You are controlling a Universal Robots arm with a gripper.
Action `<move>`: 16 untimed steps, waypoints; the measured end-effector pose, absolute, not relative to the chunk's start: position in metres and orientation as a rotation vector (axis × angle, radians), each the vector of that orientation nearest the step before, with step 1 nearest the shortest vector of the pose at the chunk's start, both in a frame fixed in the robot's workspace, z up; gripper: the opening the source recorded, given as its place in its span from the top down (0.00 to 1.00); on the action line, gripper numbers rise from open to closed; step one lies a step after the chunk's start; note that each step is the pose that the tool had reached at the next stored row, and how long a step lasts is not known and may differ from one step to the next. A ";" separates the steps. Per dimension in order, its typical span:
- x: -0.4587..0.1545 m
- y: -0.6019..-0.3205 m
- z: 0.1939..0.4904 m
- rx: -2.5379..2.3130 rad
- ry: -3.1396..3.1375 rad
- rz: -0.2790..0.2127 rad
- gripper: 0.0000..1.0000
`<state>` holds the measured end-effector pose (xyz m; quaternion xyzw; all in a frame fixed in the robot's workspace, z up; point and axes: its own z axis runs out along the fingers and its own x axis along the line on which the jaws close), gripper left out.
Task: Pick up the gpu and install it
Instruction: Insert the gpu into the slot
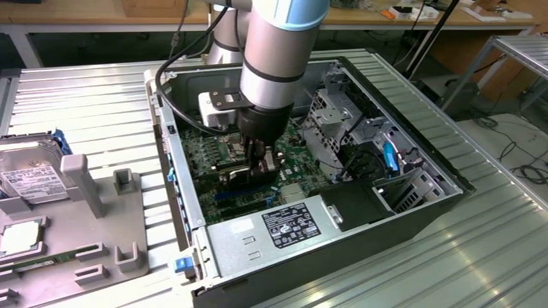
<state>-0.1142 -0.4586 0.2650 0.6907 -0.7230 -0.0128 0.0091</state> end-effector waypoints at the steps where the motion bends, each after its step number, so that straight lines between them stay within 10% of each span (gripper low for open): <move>1: -0.114 -0.459 0.265 2.156 -2.257 -0.036 0.73; 16: -0.115 -0.459 0.265 2.161 -2.262 -0.050 0.73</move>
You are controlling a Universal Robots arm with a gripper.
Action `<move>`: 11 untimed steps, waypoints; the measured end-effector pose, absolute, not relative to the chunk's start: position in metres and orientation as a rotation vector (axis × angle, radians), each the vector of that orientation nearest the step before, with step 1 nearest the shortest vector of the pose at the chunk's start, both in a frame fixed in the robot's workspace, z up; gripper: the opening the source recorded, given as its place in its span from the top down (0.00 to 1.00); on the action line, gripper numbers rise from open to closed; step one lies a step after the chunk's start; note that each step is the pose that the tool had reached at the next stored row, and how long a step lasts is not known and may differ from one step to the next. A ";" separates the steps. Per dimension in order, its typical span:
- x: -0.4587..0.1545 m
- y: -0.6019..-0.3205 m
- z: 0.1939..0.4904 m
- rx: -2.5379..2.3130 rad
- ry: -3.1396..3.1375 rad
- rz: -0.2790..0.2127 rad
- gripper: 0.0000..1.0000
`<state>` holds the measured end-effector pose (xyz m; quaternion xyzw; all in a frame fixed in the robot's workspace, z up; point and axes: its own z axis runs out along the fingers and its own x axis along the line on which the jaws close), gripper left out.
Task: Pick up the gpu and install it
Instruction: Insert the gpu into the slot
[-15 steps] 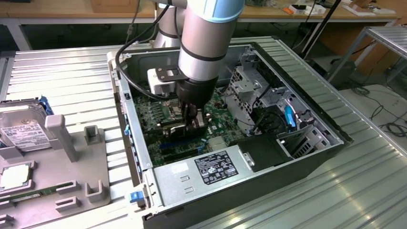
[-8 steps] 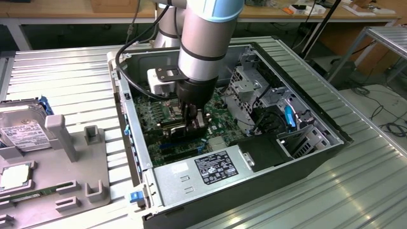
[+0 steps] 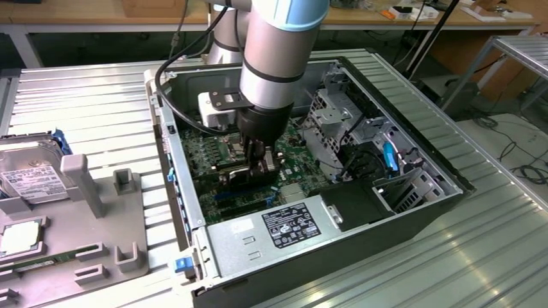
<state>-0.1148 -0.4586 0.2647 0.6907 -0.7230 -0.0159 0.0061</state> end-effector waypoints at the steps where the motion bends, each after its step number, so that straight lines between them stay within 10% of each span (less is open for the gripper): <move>1: -0.115 -0.459 0.265 2.162 -2.262 -0.050 0.73; 11: -0.115 -0.459 0.263 2.162 -2.263 -0.050 0.73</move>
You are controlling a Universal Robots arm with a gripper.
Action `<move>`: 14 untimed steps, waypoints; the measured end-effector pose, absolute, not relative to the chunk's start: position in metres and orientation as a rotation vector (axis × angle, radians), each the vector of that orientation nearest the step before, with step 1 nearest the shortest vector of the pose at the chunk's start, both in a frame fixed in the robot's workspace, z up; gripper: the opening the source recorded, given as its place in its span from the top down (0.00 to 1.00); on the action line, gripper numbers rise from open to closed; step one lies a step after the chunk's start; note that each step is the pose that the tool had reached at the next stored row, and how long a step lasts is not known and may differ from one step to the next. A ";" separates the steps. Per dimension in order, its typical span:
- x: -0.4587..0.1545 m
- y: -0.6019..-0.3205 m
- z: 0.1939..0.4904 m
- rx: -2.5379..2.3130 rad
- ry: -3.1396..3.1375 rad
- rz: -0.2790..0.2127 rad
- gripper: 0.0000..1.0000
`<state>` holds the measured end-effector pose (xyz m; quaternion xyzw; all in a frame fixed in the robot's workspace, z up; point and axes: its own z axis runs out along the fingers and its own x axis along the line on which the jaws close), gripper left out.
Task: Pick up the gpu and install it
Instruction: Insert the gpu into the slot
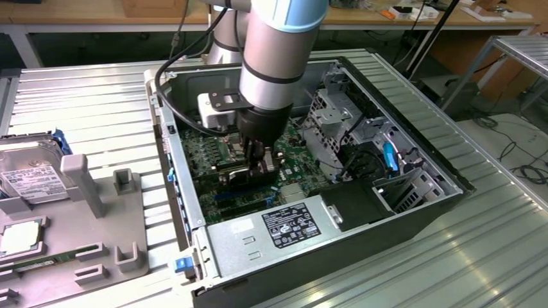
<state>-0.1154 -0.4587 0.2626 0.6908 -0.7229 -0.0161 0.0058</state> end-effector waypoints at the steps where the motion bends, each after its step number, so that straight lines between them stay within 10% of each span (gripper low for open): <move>1: -0.116 -0.459 0.263 2.162 -2.263 -0.050 0.73; 14: -0.117 -0.459 0.265 2.161 -2.261 -0.052 0.73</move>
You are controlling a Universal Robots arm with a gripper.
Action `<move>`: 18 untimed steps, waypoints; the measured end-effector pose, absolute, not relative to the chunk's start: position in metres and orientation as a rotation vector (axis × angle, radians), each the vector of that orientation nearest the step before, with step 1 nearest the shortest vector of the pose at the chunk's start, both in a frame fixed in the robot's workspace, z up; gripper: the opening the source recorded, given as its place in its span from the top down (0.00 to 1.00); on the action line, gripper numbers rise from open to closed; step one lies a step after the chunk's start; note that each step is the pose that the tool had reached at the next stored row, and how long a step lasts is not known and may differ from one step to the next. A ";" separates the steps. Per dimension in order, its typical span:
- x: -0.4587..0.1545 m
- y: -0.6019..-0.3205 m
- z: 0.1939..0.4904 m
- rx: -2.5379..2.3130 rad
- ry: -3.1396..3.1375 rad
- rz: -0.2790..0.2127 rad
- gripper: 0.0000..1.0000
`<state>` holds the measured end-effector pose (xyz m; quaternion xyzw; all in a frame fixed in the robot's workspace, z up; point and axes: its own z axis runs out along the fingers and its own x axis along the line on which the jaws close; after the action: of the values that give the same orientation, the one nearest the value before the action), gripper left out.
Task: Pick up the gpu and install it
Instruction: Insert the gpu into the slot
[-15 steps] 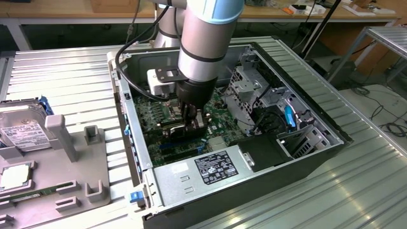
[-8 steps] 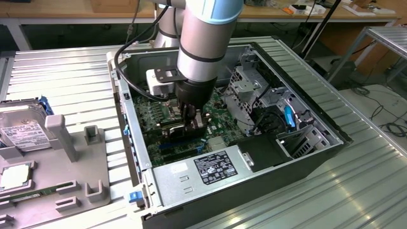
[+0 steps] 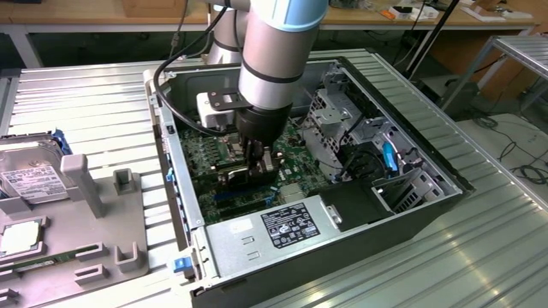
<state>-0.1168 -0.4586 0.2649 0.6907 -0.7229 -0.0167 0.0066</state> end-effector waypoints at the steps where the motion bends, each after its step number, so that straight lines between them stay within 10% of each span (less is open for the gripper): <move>1: -0.117 -0.459 0.265 2.161 -2.261 -0.052 0.73; 18: -0.117 -0.459 0.267 2.161 -2.261 -0.052 0.73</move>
<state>-0.1171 -0.4587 0.2667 0.6907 -0.7229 -0.0167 0.0067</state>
